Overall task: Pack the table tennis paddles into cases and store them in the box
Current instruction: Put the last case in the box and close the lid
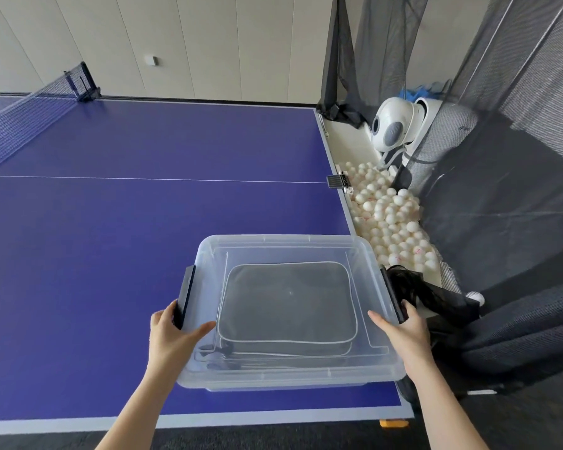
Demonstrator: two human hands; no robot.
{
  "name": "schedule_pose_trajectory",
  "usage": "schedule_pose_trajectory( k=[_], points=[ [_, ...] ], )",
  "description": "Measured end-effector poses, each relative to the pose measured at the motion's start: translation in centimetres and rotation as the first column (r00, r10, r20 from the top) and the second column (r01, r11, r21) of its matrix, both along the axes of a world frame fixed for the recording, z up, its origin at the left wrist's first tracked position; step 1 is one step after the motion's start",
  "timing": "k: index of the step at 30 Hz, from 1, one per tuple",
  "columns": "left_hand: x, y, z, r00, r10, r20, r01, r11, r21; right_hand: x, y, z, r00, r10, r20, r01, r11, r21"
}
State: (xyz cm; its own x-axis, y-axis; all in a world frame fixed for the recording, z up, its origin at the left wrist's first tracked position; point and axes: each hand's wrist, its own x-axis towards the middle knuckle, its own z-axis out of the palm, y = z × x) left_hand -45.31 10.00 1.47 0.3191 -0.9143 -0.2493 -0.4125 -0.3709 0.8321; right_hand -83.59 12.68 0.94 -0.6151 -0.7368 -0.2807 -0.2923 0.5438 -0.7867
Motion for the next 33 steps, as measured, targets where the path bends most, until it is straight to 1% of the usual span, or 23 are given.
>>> schedule_pose_trajectory(
  k=[2,4,6,10,14,18,22,28,31,33],
  points=[
    [-0.2,0.1,0.0,1.000,-0.011,0.000,0.011,1.000,-0.014,0.0,0.0,0.0,1.000,0.012,-0.010,-0.012,1.000,0.002],
    [-0.2,0.3,-0.2,1.000,-0.018,-0.026,0.017,1.000,-0.005,0.1,0.1,0.2,0.999,0.032,0.009,-0.032,0.999,0.002],
    [-0.3,0.5,-0.2,0.999,-0.022,-0.046,0.022,1.000,-0.007,0.4,0.1,0.4,0.998,0.063,-0.007,-0.063,0.998,0.016],
    [-0.6,0.7,0.0,0.999,-0.054,-0.004,0.054,0.998,-0.029,0.9,0.3,0.9,0.983,0.113,-0.147,-0.111,0.994,0.021],
    [-0.6,0.8,0.2,0.997,-0.063,0.048,0.066,0.997,-0.046,1.3,0.7,1.2,0.947,0.150,-0.285,-0.157,0.988,-0.001],
    [-0.7,0.8,0.3,0.993,-0.078,0.088,0.085,0.993,-0.076,1.6,0.9,1.2,0.901,0.211,-0.379,-0.210,0.977,0.044],
    [-0.7,0.7,0.2,0.995,-0.084,0.061,0.088,0.994,-0.068,1.5,0.8,1.0,0.890,0.232,-0.392,-0.223,0.972,0.069],
    [-0.6,0.4,0.0,0.997,-0.083,-0.003,0.083,0.995,-0.047,1.4,0.7,1.2,0.918,0.229,-0.324,-0.222,0.973,0.062],
    [-0.5,0.4,0.0,0.996,-0.087,-0.007,0.087,0.996,-0.036,1.5,0.8,1.4,0.930,0.217,-0.295,-0.211,0.976,0.052],
    [-0.5,0.3,0.1,0.995,-0.094,0.016,0.095,0.995,-0.033,1.4,0.7,1.3,0.935,0.210,-0.284,-0.205,0.978,0.048]
  ],
)
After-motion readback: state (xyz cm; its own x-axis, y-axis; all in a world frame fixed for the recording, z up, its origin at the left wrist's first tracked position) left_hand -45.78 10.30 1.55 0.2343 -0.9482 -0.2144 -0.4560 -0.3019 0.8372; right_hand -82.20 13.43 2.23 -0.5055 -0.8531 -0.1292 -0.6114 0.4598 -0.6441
